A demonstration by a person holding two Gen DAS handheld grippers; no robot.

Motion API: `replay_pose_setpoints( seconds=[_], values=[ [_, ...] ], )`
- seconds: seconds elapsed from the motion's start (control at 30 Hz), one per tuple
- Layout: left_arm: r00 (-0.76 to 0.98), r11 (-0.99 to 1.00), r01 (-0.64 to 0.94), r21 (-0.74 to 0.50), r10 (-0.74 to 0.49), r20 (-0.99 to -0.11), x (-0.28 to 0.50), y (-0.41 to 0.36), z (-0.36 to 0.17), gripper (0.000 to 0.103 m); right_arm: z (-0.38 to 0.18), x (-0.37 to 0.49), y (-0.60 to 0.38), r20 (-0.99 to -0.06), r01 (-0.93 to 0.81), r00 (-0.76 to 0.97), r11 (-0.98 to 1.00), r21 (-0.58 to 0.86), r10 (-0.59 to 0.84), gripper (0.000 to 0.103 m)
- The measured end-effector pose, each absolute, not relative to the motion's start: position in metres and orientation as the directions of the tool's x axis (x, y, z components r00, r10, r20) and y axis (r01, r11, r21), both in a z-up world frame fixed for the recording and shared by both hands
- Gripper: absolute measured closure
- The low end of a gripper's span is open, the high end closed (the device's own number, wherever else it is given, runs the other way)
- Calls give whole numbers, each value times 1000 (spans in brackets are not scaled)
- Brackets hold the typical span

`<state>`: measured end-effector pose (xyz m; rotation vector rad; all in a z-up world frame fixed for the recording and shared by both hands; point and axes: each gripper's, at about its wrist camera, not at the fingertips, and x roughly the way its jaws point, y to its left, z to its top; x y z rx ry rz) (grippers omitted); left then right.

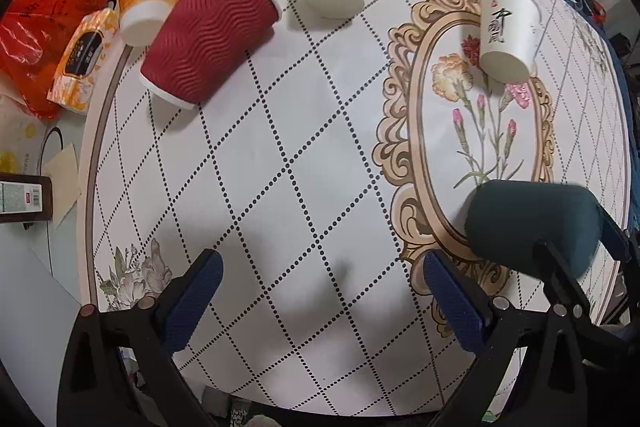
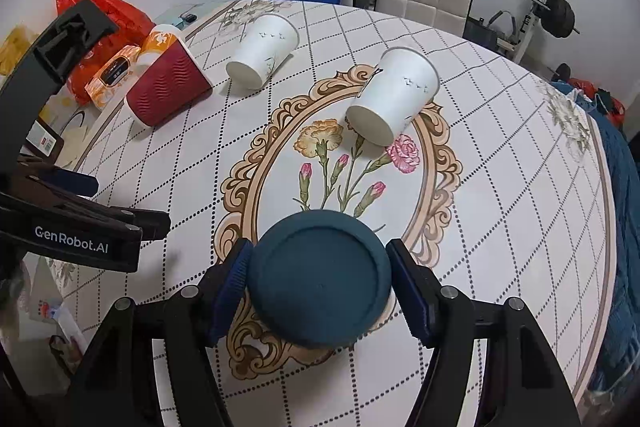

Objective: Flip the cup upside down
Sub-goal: 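Lower the inverted teal mug onto the flower oval and open the right tool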

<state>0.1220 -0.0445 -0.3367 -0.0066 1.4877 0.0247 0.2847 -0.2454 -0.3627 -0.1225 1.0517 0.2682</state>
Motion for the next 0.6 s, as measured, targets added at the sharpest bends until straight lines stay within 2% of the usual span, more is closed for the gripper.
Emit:
replay_pose_setpoints(
  seconds=[0.1,0.23,0.33,0.4,0.6],
  values=[
    [108,1000,0,6,6,-994,114,-44,-326,0,-355,278,-245,-870,-254,467,967,37,156,26],
    [136,999,37,5,0,-991,105,-43,-318,0,-341,266,-249,-874,-191,465,980,56,141,25],
    [165,998,59,18,8,-986,98,-35,-309,0,-328,253,-257,-872,-108,478,992,60,104,20],
    [181,997,72,16,2,-984,98,-34,-305,0,-318,241,-264,-879,-43,470,997,69,81,13],
    [260,990,126,58,24,-965,72,-39,-268,0,-294,204,-279,-902,110,432,992,56,3,9]
  ],
)
